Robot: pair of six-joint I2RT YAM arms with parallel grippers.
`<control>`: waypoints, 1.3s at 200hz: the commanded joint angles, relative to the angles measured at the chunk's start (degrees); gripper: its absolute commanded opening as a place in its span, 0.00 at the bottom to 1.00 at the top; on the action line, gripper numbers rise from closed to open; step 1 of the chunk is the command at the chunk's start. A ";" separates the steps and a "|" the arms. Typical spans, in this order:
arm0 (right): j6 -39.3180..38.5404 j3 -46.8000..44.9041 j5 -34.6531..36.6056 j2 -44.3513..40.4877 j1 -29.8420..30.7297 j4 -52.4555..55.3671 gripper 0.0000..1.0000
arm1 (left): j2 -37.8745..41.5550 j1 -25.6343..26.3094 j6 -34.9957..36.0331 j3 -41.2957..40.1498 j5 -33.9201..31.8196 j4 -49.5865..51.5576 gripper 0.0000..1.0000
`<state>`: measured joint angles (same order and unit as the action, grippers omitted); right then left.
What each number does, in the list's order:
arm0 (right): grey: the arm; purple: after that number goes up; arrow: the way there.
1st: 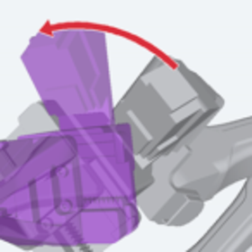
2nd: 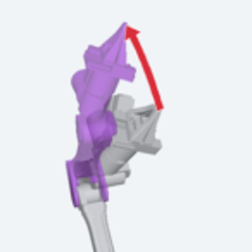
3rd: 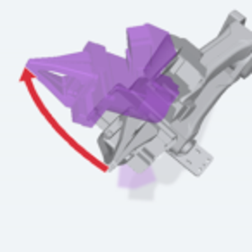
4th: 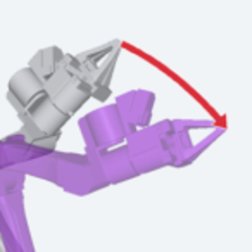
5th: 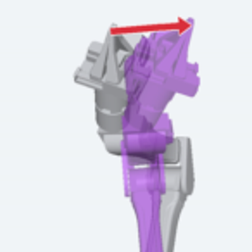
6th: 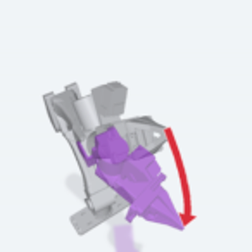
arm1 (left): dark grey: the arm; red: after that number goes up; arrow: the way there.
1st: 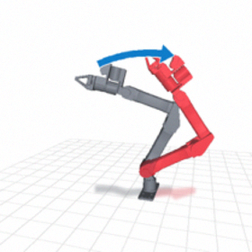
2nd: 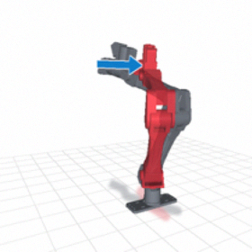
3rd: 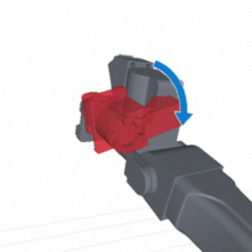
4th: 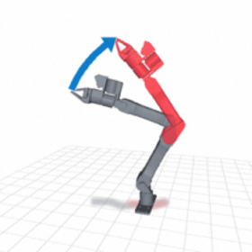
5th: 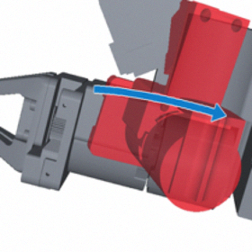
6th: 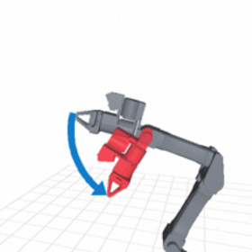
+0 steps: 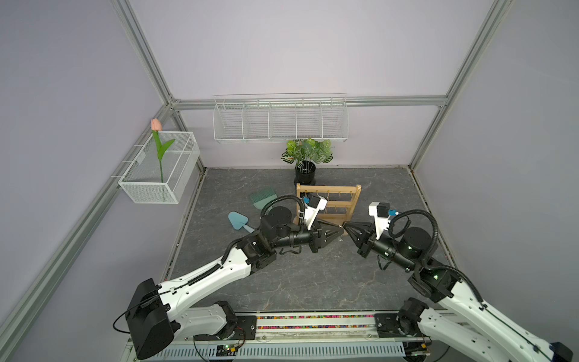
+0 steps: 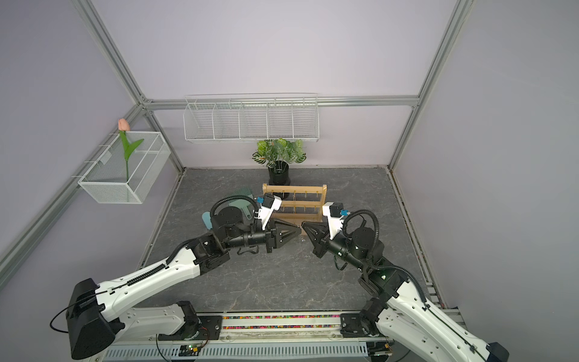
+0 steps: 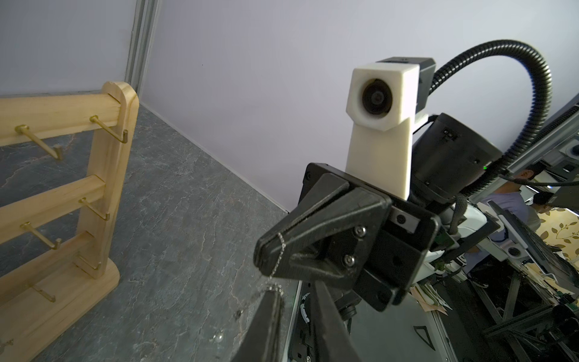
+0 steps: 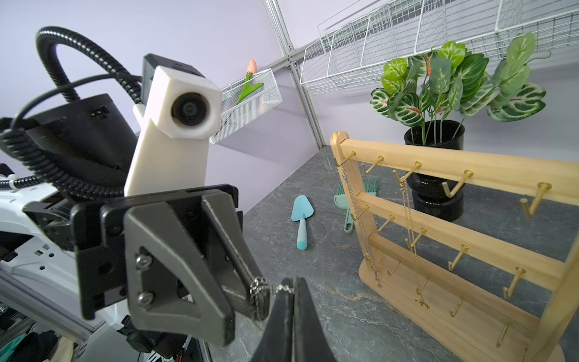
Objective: Hang the necklace on the jewelry display stand
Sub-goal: Pick up the necklace from the center of the board.
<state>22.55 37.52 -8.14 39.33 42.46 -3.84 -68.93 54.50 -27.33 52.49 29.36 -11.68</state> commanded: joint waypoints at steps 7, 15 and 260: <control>0.88 -1.44 0.34 -0.83 0.03 -3.29 0.07 | 1.16 -0.01 0.09 -0.62 -1.05 -0.53 0.21; 1.10 -1.56 0.14 -0.98 0.00 -3.89 0.07 | 0.96 0.04 0.13 -0.62 -1.12 -0.53 0.22; 3.31 -2.62 -0.24 -1.24 1.04 -8.24 0.07 | -0.46 -1.05 -1.95 -1.69 -1.13 -2.97 0.25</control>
<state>25.54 35.94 -8.80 38.50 43.03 -10.20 -69.01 53.84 -28.71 51.24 28.34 -13.28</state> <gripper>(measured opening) 0.069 0.278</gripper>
